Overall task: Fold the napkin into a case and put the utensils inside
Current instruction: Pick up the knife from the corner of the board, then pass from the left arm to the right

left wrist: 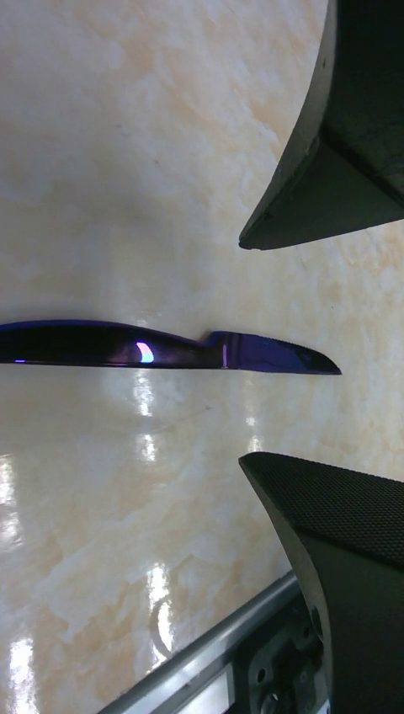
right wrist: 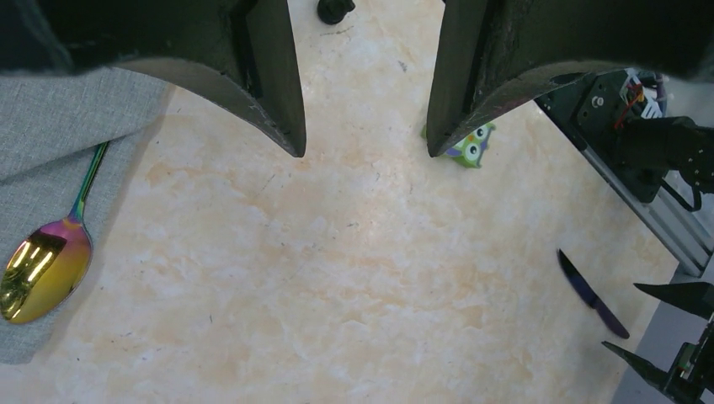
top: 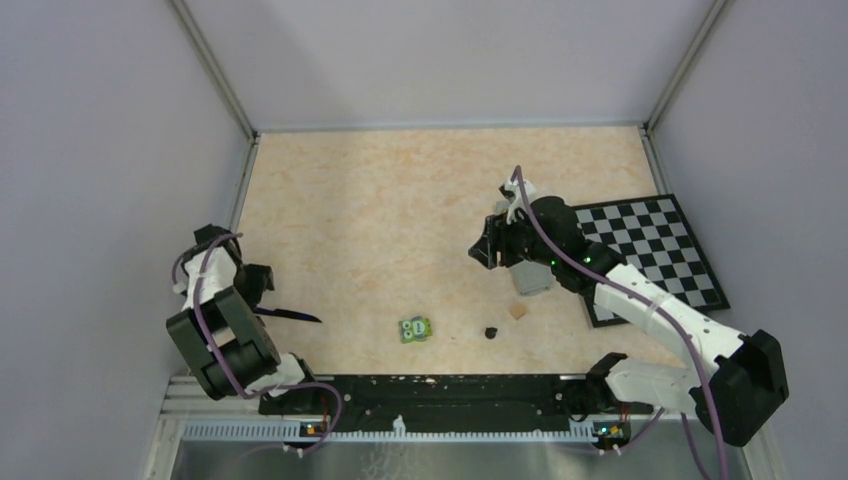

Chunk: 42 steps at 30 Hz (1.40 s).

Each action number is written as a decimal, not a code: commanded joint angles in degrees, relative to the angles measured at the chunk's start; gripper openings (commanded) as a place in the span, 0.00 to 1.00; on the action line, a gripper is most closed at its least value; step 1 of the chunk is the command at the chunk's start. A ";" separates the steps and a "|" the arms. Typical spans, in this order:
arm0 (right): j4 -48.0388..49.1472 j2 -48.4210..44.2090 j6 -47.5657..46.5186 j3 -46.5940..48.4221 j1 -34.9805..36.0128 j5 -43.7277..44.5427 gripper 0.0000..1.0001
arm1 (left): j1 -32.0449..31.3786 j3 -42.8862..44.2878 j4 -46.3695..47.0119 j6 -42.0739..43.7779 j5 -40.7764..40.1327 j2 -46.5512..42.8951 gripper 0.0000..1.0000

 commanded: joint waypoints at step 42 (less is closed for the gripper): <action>1.32 2.77 -3.52 0.65 -1.43 2.71 0.54 | -7.81 -3.51 19.69 12.07 25.52 1.89 0.00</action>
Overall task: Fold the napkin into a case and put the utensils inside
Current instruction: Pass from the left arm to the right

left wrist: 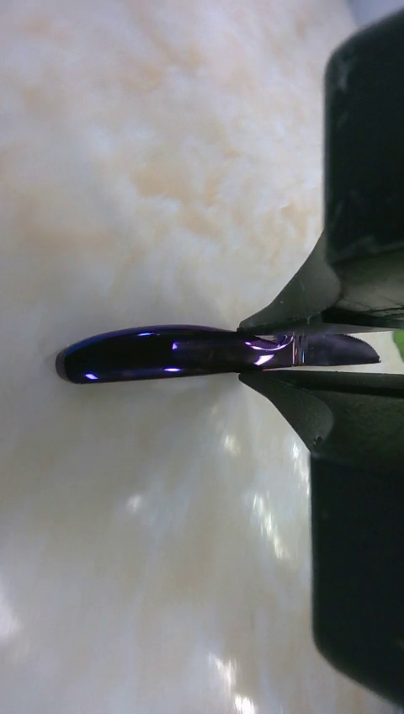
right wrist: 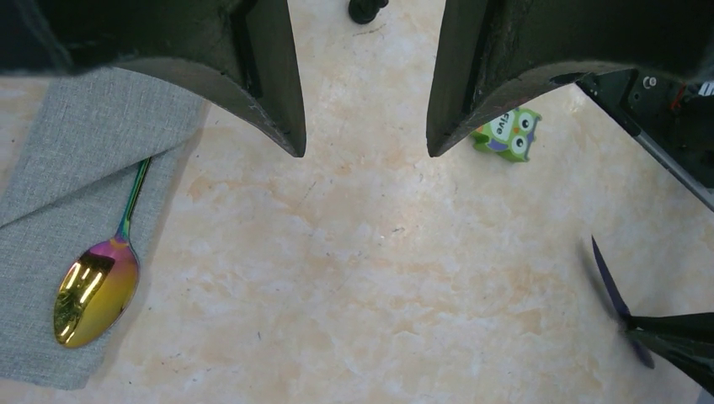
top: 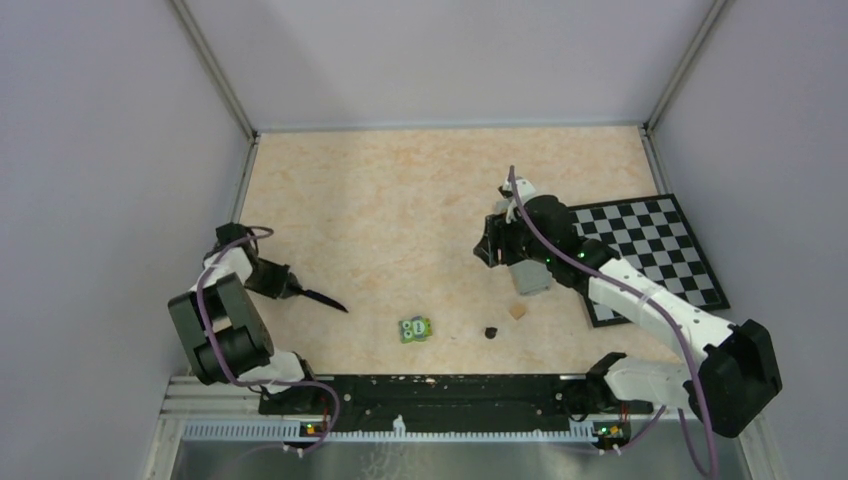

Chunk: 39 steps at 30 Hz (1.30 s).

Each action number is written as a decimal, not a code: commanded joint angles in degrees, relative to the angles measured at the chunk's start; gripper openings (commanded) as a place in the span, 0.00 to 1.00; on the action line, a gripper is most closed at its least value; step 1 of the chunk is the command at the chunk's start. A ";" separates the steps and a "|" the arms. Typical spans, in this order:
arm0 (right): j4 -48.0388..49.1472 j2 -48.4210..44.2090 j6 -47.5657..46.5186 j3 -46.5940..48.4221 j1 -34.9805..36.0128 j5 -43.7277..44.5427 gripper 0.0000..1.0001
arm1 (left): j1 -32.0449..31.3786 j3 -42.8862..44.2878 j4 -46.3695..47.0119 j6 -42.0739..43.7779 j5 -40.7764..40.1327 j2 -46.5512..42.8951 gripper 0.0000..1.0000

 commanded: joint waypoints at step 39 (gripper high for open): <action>32.19 28.83 30.49 6.67 9.48 -10.47 0.00 | -51.73 19.60 19.07 12.74 19.32 -1.18 0.08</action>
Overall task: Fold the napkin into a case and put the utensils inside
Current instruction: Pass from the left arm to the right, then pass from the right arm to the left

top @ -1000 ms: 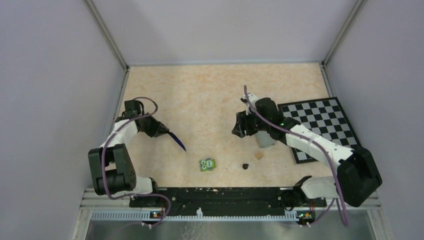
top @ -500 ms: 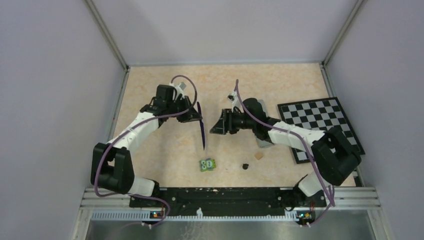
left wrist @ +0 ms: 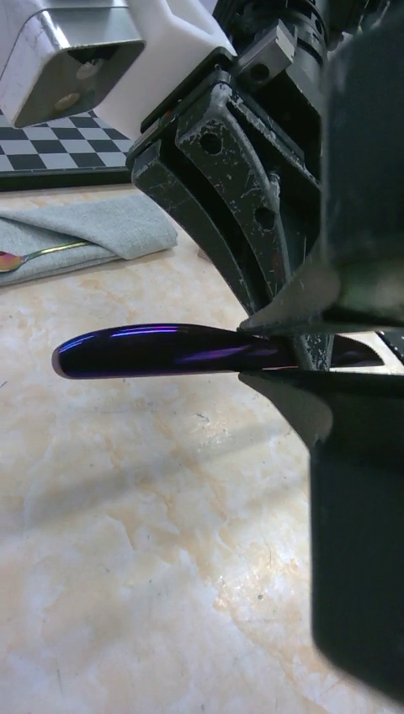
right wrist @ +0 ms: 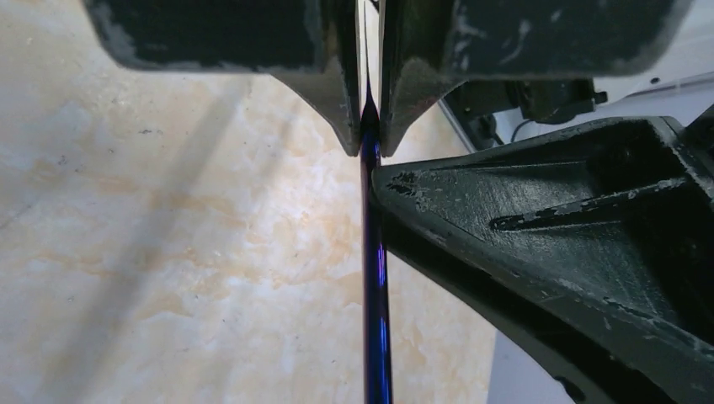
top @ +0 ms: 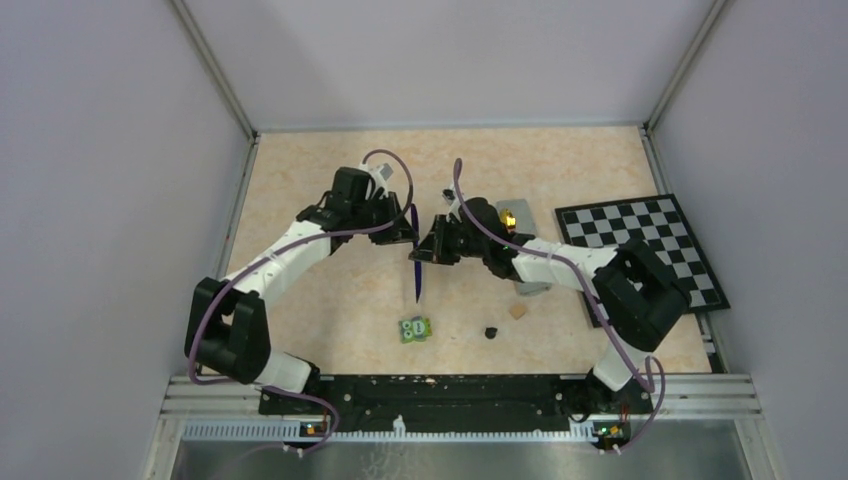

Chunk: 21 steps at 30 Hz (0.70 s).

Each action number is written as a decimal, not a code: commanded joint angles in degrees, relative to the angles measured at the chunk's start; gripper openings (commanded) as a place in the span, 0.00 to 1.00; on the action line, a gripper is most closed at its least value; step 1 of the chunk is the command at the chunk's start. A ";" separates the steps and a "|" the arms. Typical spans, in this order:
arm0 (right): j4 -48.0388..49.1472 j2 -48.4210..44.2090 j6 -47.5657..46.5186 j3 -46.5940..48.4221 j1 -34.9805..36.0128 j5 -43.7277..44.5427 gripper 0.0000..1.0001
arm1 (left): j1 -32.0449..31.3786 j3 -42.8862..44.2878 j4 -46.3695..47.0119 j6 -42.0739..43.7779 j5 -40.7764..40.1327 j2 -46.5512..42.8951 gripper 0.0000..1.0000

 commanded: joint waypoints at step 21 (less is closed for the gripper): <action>43.72 -24.64 19.09 -20.04 -7.84 -1.58 0.00 | -7.96 -19.71 41.98 -10.69 23.99 -15.67 0.29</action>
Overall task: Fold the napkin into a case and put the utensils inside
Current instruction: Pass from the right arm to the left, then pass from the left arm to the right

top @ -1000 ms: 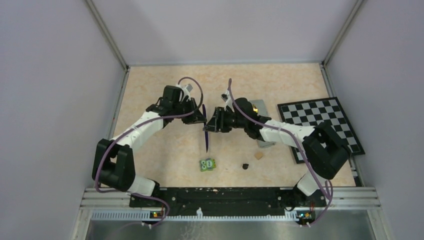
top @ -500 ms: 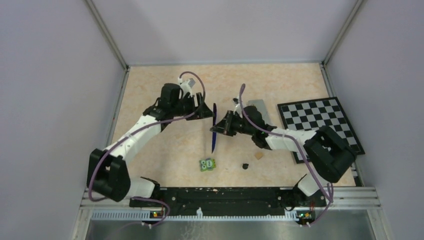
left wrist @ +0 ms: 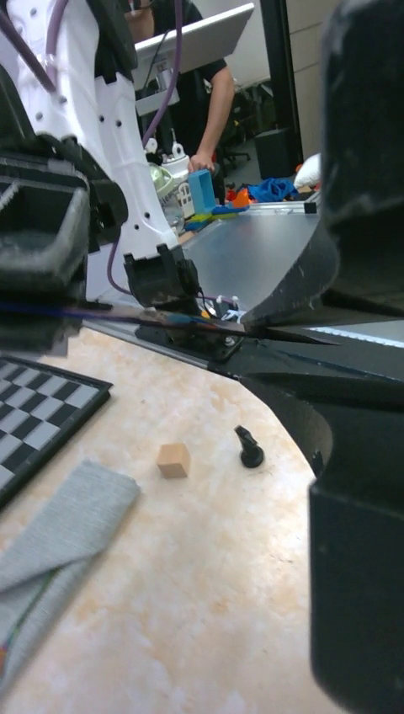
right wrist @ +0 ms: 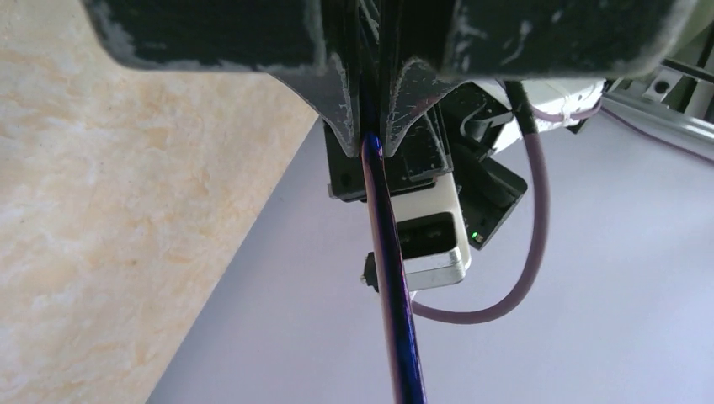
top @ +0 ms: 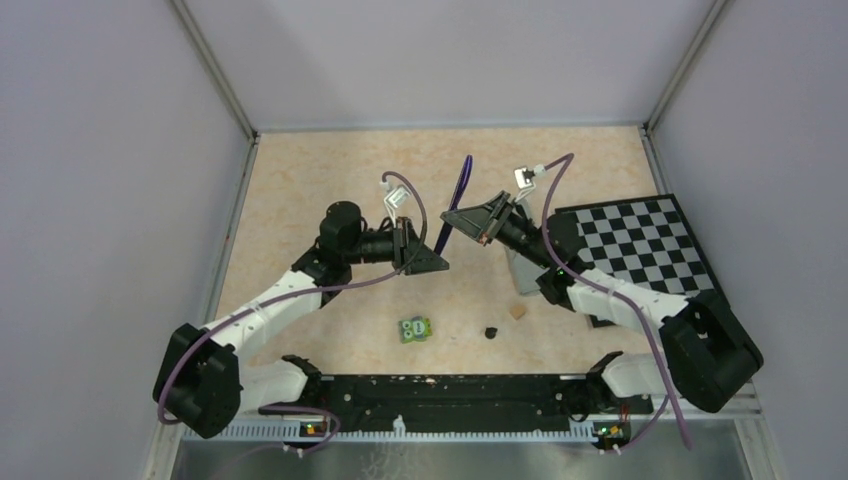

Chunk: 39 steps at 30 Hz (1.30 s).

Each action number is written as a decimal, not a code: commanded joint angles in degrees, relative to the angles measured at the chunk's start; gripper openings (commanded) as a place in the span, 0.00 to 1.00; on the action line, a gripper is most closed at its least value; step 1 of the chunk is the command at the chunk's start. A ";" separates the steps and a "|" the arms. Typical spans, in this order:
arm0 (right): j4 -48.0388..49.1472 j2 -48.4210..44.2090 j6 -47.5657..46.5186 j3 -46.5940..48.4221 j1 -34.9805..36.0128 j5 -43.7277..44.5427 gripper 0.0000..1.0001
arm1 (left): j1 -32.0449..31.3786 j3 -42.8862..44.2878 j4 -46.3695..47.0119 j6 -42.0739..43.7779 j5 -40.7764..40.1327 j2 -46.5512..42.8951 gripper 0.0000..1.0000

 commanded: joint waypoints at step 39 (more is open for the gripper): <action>-64.21 -17.94 -128.27 11.66 14.51 -12.58 0.52 | 0.36 20.32 -55.84 34.99 5.55 7.12 0.00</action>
